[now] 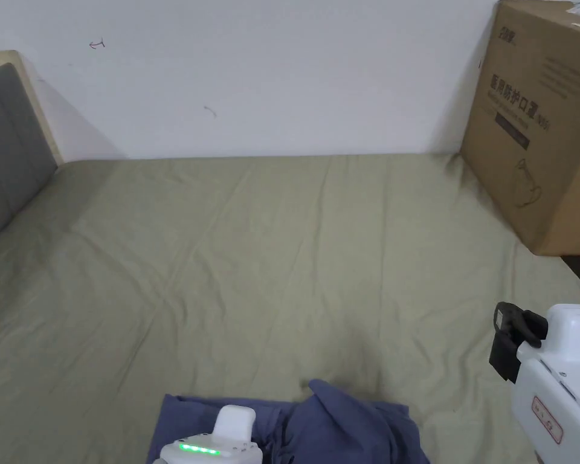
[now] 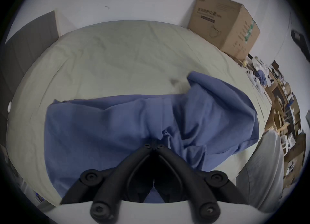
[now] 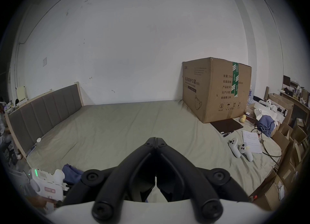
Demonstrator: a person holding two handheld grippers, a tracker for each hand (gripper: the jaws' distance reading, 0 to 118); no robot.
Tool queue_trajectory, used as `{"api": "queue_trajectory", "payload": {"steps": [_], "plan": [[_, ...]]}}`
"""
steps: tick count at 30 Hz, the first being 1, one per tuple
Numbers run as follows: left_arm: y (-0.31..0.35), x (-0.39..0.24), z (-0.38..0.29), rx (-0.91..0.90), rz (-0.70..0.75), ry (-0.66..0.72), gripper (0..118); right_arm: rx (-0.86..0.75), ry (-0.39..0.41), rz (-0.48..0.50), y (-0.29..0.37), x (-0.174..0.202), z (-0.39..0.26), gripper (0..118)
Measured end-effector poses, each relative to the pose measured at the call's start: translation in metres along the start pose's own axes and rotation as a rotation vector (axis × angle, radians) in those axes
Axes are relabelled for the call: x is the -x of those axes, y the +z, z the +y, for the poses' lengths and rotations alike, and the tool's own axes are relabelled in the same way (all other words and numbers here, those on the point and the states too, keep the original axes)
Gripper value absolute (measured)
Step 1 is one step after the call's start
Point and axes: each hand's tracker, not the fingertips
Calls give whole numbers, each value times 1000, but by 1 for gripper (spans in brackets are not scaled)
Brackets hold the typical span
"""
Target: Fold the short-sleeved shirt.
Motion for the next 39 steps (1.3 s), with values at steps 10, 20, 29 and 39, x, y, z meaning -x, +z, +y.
{"api": "queue_trajectory", "payload": {"steps": [10,20,29,39], "plan": [[15,11,14,-29,-98,147,0,5,-6,-21,4,-8,-3,0],[90,117,46,-164,-245,397,30,-5,-4,4,4,8,2,0],[67,192,19,-12,-197,532,110,16,-2,32,-6,26,-3,0],[37,185,-4,2,-140,493,93,54,24,25,-14,28,-7,0]]}}
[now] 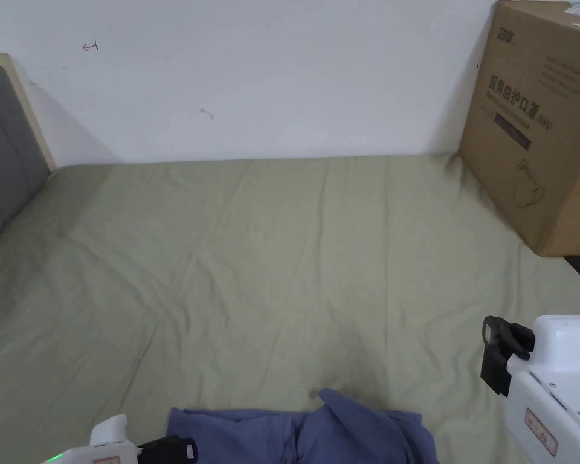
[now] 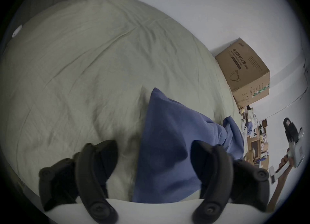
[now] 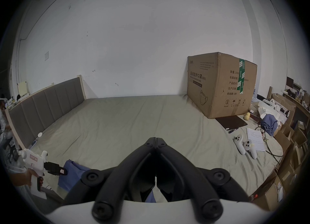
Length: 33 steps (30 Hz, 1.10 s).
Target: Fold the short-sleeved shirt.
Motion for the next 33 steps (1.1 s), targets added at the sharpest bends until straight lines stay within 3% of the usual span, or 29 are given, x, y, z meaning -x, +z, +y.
{"api": "queue_trajectory", "payload": {"steps": [1,6,7,11,18,24,28,33], "plan": [[-2,-5,-1,-2,12,-23,85,1,-1,-2,-1,-1,0,0],[-8,-22,-6,36,8,-107,20,-2,-18,-5,-1,-2,1,0],[-8,-24,-6,43,-21,-106,14,-4,-21,-4,-1,-4,1,0],[4,-39,-7,-7,41,-164,13,-9,-18,-2,1,-7,3,0],[69,-25,11,-116,54,-108,8,-38,-25,8,4,-7,9,0],[114,-7,19,-171,195,-148,8,-54,-21,28,7,-2,12,0],[120,-28,22,-178,205,-211,8,-62,-19,36,10,0,13,0],[105,-106,18,-147,113,-332,8,-62,-15,41,11,1,13,0]]}}
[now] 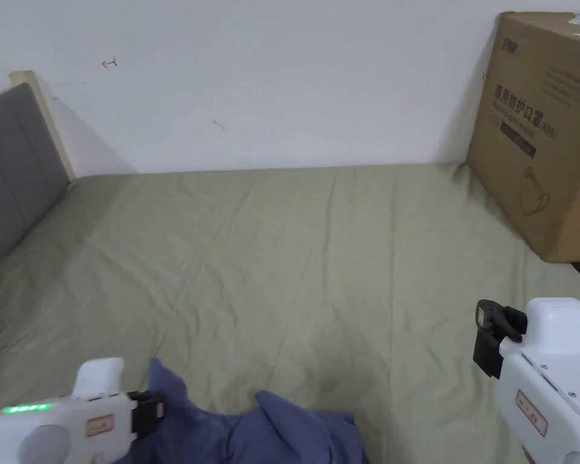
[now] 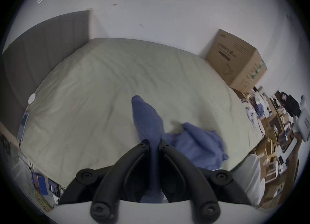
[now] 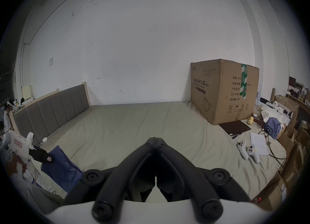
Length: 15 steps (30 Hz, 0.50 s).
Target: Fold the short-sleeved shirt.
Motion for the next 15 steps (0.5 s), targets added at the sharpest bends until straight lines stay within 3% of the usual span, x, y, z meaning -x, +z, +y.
{"api": "queue_trajectory", "payload": {"steps": [10,15], "plan": [[-74,-139,-6,184,-164,-137,8,7,2,-21,5,-16,-3,0],[-137,-173,-28,303,-165,-88,8,19,2,-41,9,-28,-8,0]]}}
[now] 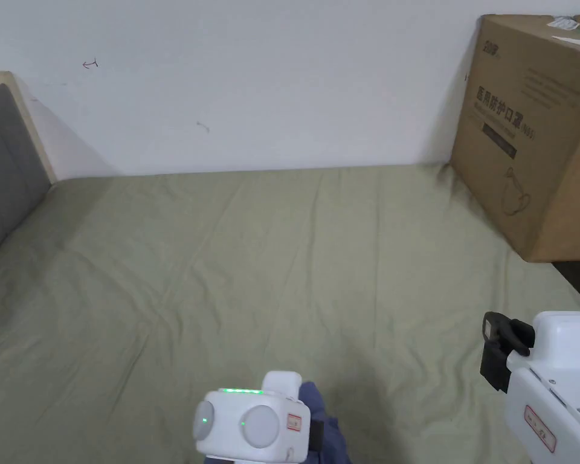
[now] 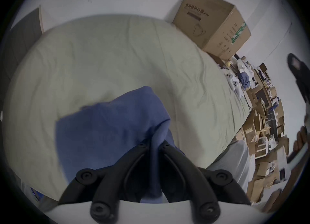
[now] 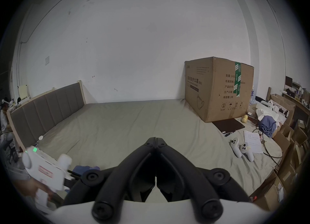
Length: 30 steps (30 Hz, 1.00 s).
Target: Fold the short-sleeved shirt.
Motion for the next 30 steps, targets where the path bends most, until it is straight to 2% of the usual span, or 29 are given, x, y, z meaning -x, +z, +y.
{"api": "queue_trajectory", "payload": {"steps": [2,3,5,7,10,11,14,17,20,21,22,24,25,28,30], "plan": [[-27,-6,-5,49,39,30,10,7,1,-11,2,-5,-3,0],[-35,-9,-8,48,43,18,20,9,-1,-14,2,-7,-4,0],[-46,-12,-16,44,48,19,48,14,-4,-26,4,-10,-6,0],[-44,-10,-20,41,-27,63,58,19,-6,-31,5,-14,-8,0],[-23,-15,-15,-9,-114,101,90,19,-10,-45,9,-19,-9,0],[-14,-16,-13,-39,-134,104,94,19,-11,-47,9,-21,-9,0],[22,-12,-4,-166,-210,109,95,15,-12,-56,10,-23,-8,0],[57,-3,2,-311,-207,108,94,5,-19,-55,12,-23,-6,0],[84,10,8,-386,-167,79,93,-4,-19,-50,13,-20,-4,0],[89,13,8,-402,-152,73,90,-5,-20,-47,14,-19,-3,0],[94,17,9,-426,-131,49,79,-8,-20,-45,14,-18,-3,0],[102,23,2,-503,-103,15,26,-9,-21,-38,15,-16,-3,0],[103,25,0,-514,-80,11,4,-10,-21,-36,15,-14,-4,0],[98,34,-9,-508,-79,31,1,-8,-20,-29,14,-12,-4,0],[87,34,-14,-486,-26,24,1,-6,-19,-26,13,-10,-4,0]]}}
